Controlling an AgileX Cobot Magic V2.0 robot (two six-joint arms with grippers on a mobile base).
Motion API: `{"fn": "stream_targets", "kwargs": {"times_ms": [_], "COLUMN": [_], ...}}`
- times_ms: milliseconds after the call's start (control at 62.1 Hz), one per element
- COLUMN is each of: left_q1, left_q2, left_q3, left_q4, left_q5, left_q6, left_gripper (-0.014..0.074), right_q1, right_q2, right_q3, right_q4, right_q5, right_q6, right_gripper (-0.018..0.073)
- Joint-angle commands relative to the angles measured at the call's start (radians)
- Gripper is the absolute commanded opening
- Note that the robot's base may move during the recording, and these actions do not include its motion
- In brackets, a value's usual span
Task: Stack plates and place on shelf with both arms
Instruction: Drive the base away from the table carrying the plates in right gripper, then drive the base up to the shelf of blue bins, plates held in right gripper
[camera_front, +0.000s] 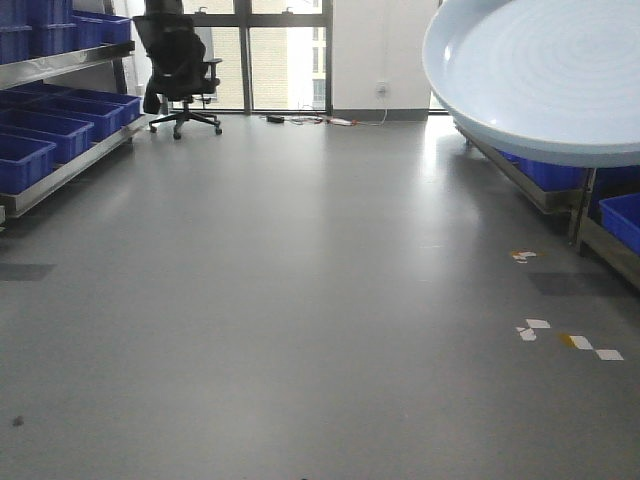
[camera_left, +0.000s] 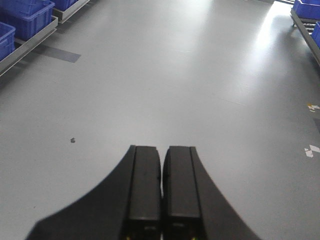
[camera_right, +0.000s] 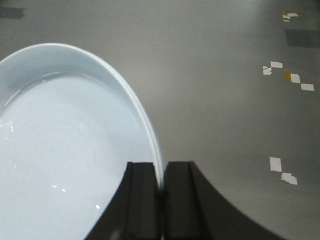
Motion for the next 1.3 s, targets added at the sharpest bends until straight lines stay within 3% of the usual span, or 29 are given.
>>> {"fn": "stream_targets", "kwargs": {"times_ms": [0,1288], "left_q1": [0.002,0.002], "left_q2": [0.007,0.007], "left_q3": [-0.027,-0.027], "left_q4": [0.013,0.013], "left_q5": [-0.079,-0.079], "left_q6": [-0.007,-0.007], "left_gripper": [0.009,0.009], "right_q1": [-0.006,-0.006], "right_q2": [-0.012,-0.012], "right_q3": [-0.031,-0.031], "right_q4": [0.0,0.0], "right_q5": [-0.088,-0.085], "right_q6": [-0.005,-0.005], "right_gripper": [0.0048,0.0048]}}
